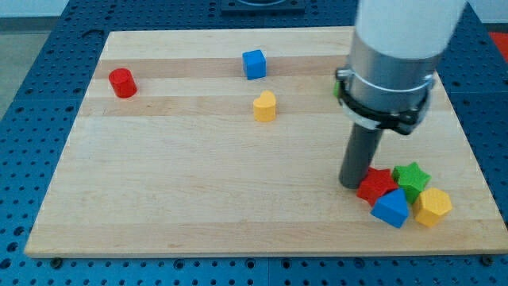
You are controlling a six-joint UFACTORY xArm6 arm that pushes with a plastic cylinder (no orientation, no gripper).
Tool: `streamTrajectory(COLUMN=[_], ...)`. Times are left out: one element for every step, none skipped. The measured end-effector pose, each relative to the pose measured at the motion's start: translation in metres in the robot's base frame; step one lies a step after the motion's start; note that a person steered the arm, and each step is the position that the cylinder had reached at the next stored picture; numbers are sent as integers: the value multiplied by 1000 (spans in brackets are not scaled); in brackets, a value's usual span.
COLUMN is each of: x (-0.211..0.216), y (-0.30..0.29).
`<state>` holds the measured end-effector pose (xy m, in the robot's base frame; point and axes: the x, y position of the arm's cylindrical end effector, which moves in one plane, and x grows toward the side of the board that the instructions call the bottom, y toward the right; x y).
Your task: Slide the green circle closer to the yellow hexagon
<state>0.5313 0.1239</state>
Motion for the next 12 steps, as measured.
streamTrajectory(x=[0,-9,-41,-87,-140,-199,-207,-184,-159,-158,-158,-158], y=[12,-18,-35,3,44,34,-22,-56,-57,-60,-66,-72])
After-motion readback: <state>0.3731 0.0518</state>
